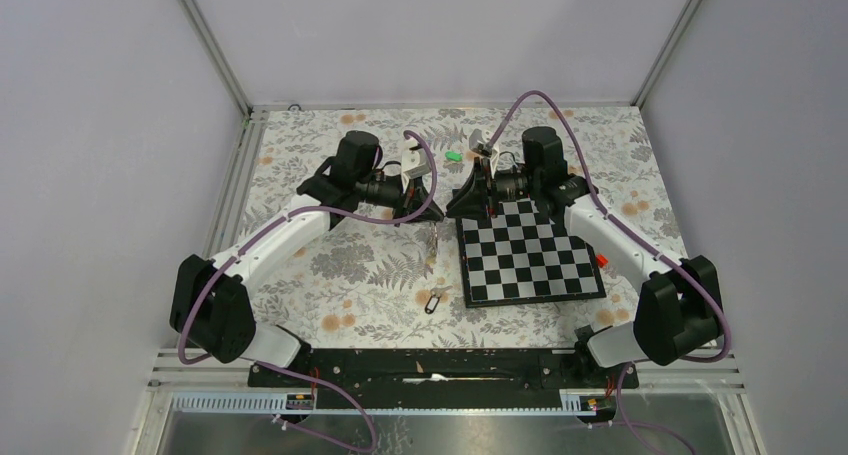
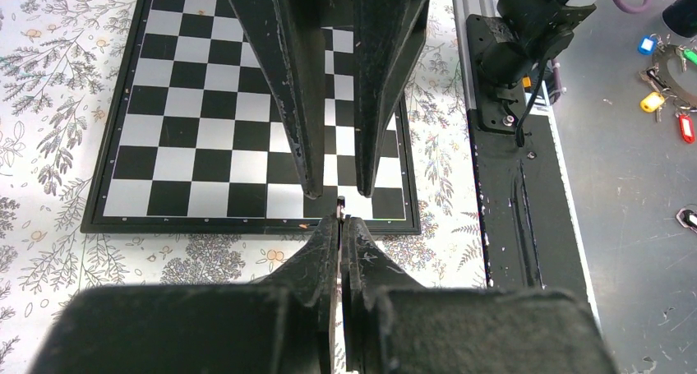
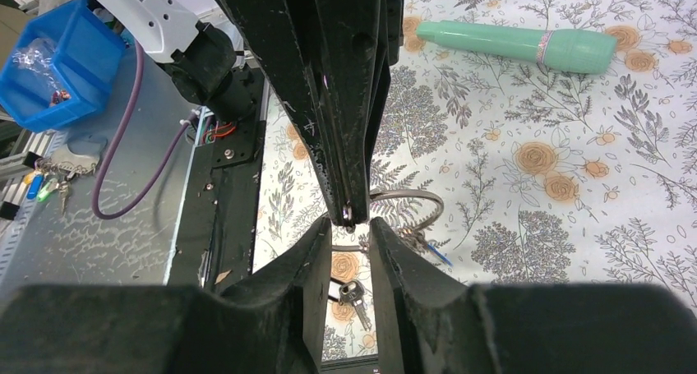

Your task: Put the keys on the keyring

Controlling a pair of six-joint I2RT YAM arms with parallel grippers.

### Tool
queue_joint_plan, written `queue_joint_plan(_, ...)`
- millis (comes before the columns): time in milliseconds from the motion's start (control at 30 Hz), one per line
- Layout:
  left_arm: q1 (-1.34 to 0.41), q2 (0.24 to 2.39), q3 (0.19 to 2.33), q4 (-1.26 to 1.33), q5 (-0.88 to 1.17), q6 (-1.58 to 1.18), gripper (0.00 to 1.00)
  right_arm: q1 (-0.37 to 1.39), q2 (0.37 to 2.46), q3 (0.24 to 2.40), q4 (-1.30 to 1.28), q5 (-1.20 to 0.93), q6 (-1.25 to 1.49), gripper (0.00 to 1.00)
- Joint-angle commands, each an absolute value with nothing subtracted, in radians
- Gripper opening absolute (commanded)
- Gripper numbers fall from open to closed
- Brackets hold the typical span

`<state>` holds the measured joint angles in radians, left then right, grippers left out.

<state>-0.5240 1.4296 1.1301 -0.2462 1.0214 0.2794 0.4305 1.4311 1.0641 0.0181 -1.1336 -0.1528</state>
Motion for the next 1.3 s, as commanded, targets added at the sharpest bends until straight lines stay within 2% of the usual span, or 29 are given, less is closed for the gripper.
queue_joint_plan(0,-0.526,1.417,1.139,-0.202,1.053,0.299,0.0,0.44,1.401,1.097,0.018,-1.136,-0.171,0.3)
queue_joint_plan(600,-0.527,1.436,1.15,-0.194,1.062,0.266,0.0,0.471,1.437,1.098,0.036,-1.136,-0.158,0.25)
queue_joint_plan(800,-0.527,1.438,1.148,-0.186,1.065,0.253,0.0,0.472,1.433,1.098,0.021,-1.127,-0.175,0.16)
queue_joint_plan(900,-0.527,1.437,1.145,-0.175,1.069,0.239,0.0,0.472,1.43,1.094,0.014,-1.114,-0.187,0.03)
queue_joint_plan(1033,-0.526,1.436,1.14,-0.16,1.085,0.224,0.0,0.472,1.425,1.099,0.007,-1.089,-0.2,0.0)
queue_joint_plan(1100,-0.526,1.434,1.137,-0.161,1.089,0.226,0.05,0.472,1.42,1.113,-0.041,-1.066,-0.228,0.0)
queue_joint_plan(1267,-0.522,1.433,1.145,-0.206,1.088,0.28,0.26,0.471,1.401,1.144,-0.11,-1.026,-0.284,0.0)
